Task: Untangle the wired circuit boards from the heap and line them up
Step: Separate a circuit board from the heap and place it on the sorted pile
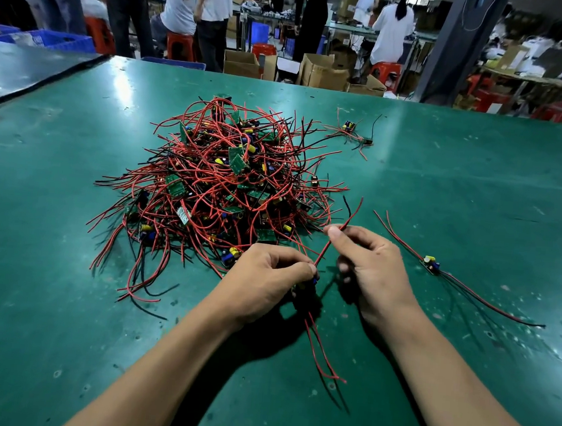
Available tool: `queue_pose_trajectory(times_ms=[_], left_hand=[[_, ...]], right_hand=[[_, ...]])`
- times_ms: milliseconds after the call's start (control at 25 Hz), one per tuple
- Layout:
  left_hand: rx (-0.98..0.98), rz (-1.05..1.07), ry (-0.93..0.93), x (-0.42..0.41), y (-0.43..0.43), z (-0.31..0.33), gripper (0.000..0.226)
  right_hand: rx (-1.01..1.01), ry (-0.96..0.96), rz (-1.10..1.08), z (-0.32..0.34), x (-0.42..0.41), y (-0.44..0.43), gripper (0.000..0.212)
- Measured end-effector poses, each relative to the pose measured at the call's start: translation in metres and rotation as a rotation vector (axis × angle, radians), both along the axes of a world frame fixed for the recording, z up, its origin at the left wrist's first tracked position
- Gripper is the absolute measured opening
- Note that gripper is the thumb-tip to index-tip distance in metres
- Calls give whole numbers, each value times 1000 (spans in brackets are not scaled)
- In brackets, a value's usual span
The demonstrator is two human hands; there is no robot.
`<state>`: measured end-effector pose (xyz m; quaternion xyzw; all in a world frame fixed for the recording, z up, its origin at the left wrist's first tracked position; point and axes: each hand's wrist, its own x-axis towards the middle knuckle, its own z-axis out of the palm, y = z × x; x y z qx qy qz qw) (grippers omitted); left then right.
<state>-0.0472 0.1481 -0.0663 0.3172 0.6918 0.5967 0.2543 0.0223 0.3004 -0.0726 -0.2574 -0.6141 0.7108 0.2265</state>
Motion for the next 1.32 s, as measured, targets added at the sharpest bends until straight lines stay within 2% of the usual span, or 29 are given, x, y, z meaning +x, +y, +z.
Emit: queue_pose_trajectory(times_ms=[160,240,400,640,720,960,1040,1120,1200,1320], left_hand=[[-17,45,22,2,3,1,18],[-4,42,16,2,2,1,20],[-10,46,30,3,2,1,19],[-20,35,12,4,1,0,16],[-38,29,17,5,0,1,16],[-56,42,33,5,-1,2,16],[-49,43,25,4,-1,3,17],[-44,49,12,4,-2,3,17],[-39,66,-2,4,-1,3,16],[-15,86,-72,4,-1,4,17]], right_hand=[[-101,122,-105,5,-9,5,13],[-234,160,-75,8,-8,6,16],[-639,167,69,19,-4,9,17],[-852,214,91,26,0,9,24],[-836,227,70,25,0,10,21],[-625,216,-77,11,-5,21,12],[-390,202,-154,6,-6,25,4],[-157,167,-215,1,-6,27,8],[-163,160,-169,0,-5,25,10],[-322,153,97,0,-4,19,25]])
